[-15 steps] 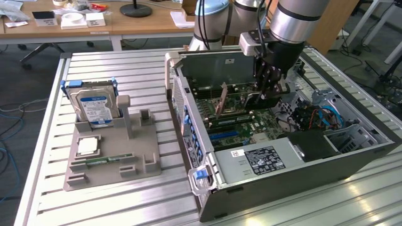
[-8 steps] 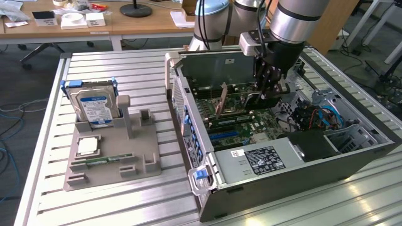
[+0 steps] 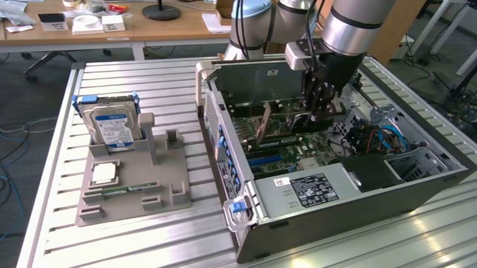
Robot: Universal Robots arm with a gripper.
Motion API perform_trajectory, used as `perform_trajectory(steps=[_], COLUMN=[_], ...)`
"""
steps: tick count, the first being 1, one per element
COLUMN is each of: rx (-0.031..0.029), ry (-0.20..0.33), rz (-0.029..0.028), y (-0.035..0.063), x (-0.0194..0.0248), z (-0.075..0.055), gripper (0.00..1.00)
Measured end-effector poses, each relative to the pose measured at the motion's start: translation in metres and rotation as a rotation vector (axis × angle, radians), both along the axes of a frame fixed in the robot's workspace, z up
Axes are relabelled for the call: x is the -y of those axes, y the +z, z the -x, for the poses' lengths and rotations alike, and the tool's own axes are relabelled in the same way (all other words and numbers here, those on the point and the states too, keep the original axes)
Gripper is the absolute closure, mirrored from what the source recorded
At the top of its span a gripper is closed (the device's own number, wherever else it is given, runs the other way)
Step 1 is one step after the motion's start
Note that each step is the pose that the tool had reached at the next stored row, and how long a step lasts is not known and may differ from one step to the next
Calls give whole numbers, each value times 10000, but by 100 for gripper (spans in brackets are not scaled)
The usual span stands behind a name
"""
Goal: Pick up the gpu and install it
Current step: 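Insert the gpu into the slot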
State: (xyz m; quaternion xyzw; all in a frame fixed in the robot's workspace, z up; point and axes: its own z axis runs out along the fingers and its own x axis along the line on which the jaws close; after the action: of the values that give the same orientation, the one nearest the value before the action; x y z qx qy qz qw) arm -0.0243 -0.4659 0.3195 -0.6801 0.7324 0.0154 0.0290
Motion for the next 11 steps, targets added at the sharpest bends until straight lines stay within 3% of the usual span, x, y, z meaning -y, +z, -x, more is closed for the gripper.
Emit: perform_trajectory(steps=[6, 11], rx=[-1, -1], ry=[-1, -1], rz=[1, 1], y=[-85, -95], x=[0, 14], z=[1, 4], gripper=[73, 73])
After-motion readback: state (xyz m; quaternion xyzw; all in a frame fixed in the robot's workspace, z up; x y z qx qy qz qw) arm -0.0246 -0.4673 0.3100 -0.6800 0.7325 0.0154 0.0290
